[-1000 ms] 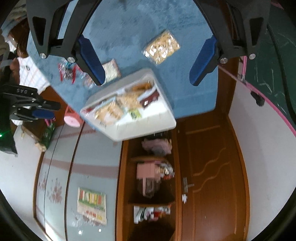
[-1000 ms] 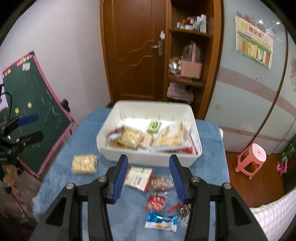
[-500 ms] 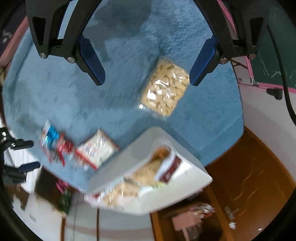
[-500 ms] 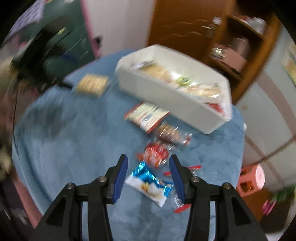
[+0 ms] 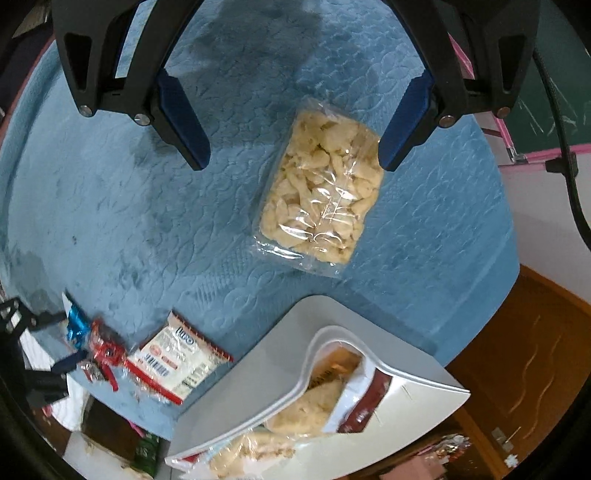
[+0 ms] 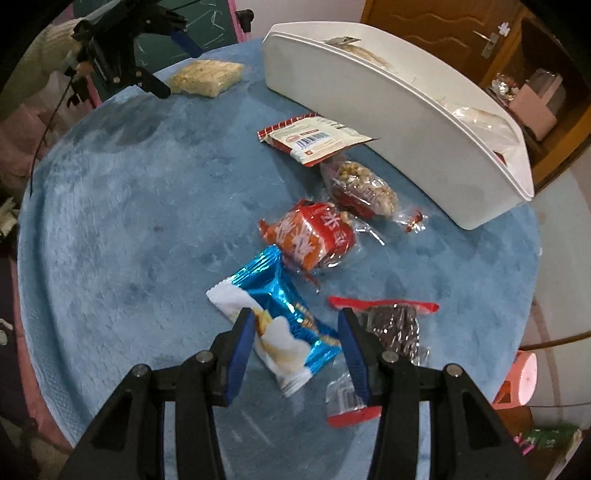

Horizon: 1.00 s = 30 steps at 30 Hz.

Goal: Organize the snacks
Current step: 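Move both tools toward the puffed cracker bag and the blue cheese biscuit, then grasp the puffed cracker bag with the left tool while the right grasps the blue biscuit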

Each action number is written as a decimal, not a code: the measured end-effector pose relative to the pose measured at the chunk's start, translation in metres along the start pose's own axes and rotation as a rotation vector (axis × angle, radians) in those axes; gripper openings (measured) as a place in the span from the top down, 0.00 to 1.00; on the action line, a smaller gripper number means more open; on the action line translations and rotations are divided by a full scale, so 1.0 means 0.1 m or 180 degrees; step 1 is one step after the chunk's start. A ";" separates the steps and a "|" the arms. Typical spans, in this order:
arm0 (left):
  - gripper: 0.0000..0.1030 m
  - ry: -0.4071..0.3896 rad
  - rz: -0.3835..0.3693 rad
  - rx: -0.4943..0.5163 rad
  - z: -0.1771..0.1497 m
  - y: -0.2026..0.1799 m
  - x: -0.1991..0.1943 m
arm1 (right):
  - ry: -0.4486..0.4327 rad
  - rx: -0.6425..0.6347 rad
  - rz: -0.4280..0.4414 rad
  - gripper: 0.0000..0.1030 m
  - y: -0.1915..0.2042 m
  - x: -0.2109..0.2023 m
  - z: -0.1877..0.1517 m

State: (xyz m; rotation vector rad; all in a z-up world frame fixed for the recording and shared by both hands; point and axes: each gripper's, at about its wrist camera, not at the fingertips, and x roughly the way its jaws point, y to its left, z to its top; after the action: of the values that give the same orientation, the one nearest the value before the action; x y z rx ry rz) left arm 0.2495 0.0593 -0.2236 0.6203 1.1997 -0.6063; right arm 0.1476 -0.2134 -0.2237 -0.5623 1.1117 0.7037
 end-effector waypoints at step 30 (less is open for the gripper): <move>0.22 0.0145 -0.0185 0.0017 0.29 0.37 0.53 | 0.0318 -0.0258 0.0306 0.54 -0.04 0.27 0.16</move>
State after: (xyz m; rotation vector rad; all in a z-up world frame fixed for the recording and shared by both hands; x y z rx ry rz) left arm 0.3083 0.0588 -0.2638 0.6081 1.2625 -0.6474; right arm 0.1674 -0.1982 -0.2430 -0.6214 1.2136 0.8139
